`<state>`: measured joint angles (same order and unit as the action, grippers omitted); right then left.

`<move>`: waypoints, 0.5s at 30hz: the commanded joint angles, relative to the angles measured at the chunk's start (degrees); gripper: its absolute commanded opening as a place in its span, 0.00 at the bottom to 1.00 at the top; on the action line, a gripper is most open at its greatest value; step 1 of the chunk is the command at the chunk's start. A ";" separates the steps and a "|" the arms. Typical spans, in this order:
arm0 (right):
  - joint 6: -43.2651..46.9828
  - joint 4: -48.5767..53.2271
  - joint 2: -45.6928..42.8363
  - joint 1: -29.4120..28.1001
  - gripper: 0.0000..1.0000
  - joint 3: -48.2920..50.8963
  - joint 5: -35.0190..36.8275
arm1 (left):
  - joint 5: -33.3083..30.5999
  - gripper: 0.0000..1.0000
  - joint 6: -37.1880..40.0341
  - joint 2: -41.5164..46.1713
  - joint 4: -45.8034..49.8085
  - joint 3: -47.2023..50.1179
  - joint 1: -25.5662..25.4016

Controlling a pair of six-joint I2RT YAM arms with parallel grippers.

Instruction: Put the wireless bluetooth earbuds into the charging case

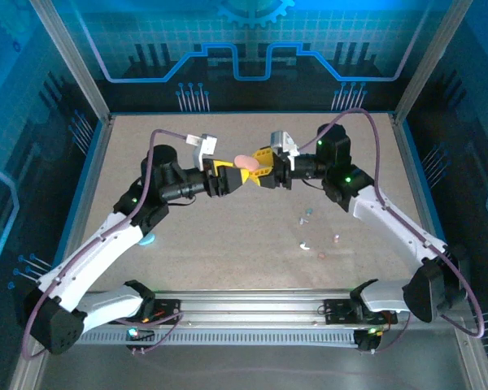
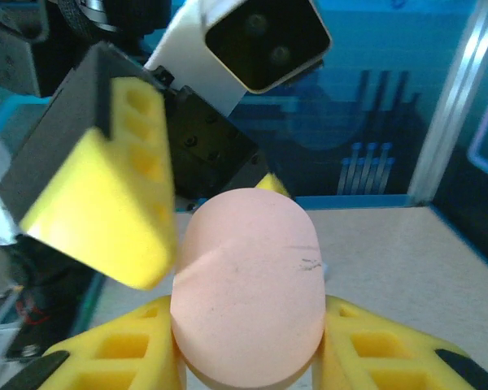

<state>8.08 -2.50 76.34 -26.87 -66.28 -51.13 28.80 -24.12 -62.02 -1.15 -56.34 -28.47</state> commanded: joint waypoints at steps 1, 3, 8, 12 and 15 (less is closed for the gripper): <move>-0.11 12.66 2.18 1.26 0.35 -5.25 -10.52 | 4.46 0.76 24.25 5.08 -5.91 6.37 -0.31; 0.29 14.83 2.71 1.51 0.35 -6.57 -11.71 | 4.14 0.75 27.19 5.61 -7.85 7.56 -0.29; 4.62 22.21 3.95 1.65 0.35 -9.96 -14.58 | 6.61 0.72 31.24 3.91 -6.94 5.98 -0.31; 5.98 24.28 4.52 1.66 0.36 -10.78 -14.80 | 6.97 0.69 30.00 3.57 -8.78 5.55 -0.28; 6.24 24.00 4.44 1.65 0.36 -10.53 -14.88 | 7.28 0.69 28.54 3.27 -9.37 5.19 -0.27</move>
<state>12.53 18.55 80.18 -25.80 -75.31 -63.57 33.80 3.22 -58.41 -7.27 -49.74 -28.67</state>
